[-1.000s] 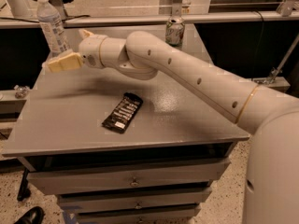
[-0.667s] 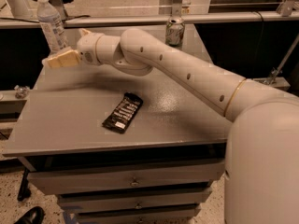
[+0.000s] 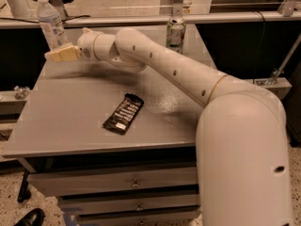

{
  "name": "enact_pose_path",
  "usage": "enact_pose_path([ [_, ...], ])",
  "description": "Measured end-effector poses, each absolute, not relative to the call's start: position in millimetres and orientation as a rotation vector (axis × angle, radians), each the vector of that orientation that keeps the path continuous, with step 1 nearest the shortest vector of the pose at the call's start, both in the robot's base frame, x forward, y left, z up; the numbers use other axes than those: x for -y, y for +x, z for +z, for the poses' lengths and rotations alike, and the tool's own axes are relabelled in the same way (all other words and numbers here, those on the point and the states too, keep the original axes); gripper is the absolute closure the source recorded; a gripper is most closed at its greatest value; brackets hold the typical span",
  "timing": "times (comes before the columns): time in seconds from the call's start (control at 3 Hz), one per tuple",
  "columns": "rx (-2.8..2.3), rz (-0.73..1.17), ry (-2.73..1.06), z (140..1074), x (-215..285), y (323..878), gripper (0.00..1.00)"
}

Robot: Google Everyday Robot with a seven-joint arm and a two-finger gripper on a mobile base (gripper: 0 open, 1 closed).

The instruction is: Move blue plastic bottle near 7up can

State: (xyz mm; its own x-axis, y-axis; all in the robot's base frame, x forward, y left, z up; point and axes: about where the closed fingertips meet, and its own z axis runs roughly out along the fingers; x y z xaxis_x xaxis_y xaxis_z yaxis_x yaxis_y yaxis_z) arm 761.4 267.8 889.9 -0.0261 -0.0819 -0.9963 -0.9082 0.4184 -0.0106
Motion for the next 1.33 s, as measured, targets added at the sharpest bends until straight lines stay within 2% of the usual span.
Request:
enact_pose_path([
  [0.67, -1.456, 0.851, -0.877, 891.4, -295.3, 802.4, 0.02],
  [1.0, -1.482, 0.822, -0.856, 891.4, -303.1, 809.6, 0.2],
  [1.33, -1.51, 0.799, -0.84, 886.6, -299.2, 809.3, 0.43],
])
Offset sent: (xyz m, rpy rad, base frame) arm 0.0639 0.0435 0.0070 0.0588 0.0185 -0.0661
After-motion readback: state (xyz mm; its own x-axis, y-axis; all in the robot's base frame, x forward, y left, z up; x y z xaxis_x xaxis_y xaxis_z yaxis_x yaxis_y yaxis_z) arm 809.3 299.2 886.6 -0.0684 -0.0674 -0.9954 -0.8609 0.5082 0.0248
